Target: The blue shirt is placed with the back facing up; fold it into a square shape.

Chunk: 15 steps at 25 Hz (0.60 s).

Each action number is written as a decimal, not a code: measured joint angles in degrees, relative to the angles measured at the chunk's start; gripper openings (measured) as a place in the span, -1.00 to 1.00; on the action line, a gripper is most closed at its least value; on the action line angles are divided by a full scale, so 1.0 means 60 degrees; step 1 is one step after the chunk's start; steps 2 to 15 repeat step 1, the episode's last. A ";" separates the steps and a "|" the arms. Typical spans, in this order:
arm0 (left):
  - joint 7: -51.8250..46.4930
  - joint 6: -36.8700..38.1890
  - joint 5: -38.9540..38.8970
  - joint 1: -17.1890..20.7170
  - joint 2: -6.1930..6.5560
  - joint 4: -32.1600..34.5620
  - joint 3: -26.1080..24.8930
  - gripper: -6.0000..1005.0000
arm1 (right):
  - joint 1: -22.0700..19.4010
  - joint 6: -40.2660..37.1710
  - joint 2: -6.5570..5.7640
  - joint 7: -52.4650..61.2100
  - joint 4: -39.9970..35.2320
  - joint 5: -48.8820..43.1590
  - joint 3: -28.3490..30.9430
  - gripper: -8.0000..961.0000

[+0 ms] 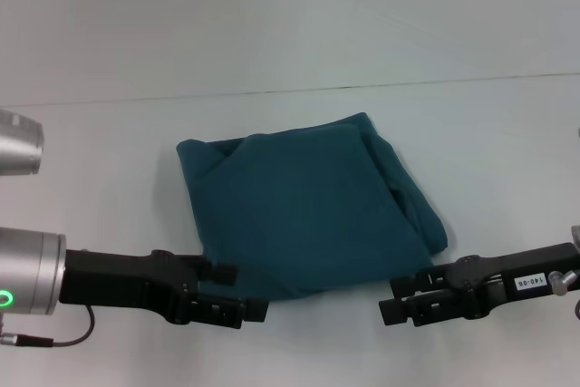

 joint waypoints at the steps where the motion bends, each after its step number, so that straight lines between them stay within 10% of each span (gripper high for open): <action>1: 0.0001 0.0000 -0.0006 0.0001 0.0000 0.0000 0.0000 0.86 | 0.0005 0.0000 -0.0001 0.0000 0.0000 0.0000 0.0000 0.70; 15: 0.0001 0.0000 -0.0006 0.0001 0.0000 0.0000 0.0000 0.86 | 0.0005 0.0000 -0.0001 0.0000 0.0000 0.0000 0.0000 0.70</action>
